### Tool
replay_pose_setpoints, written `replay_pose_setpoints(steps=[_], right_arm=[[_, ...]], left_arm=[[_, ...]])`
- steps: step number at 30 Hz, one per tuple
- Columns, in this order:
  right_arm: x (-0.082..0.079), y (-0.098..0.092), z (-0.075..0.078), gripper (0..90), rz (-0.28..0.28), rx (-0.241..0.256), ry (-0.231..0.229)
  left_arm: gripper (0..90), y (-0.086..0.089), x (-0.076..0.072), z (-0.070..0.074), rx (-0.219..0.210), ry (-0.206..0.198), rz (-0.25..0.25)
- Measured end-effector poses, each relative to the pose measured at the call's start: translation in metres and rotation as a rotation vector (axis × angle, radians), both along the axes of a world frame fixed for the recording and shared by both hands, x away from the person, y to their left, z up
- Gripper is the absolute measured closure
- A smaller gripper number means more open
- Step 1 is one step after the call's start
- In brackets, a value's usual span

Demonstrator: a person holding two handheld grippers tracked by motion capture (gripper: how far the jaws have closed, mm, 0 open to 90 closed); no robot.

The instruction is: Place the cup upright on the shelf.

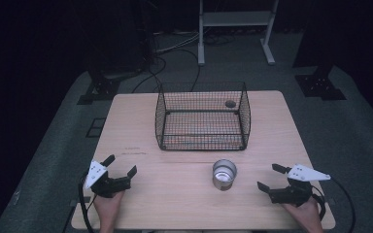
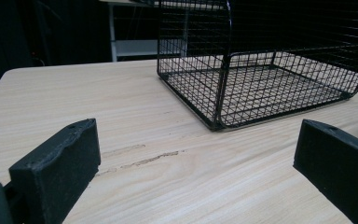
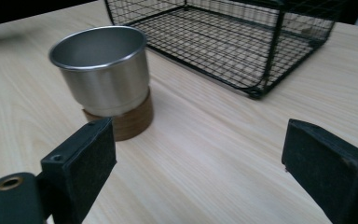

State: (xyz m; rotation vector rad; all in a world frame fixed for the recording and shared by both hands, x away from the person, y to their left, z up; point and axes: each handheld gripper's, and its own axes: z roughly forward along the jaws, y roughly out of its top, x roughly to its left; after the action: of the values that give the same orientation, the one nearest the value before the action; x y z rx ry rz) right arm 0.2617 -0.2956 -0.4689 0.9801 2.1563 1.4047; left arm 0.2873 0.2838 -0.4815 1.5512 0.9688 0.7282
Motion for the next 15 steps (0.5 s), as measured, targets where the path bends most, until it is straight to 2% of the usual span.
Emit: replay_pose_setpoints(steps=[15], right_arm=[[0.001, 0.034, 0.0, 7.0, 0.12, -0.028, 0.048]], left_arm=[[0.0, 0.0, -0.001, 0.0, 0.004, -0.006, -0.007]])
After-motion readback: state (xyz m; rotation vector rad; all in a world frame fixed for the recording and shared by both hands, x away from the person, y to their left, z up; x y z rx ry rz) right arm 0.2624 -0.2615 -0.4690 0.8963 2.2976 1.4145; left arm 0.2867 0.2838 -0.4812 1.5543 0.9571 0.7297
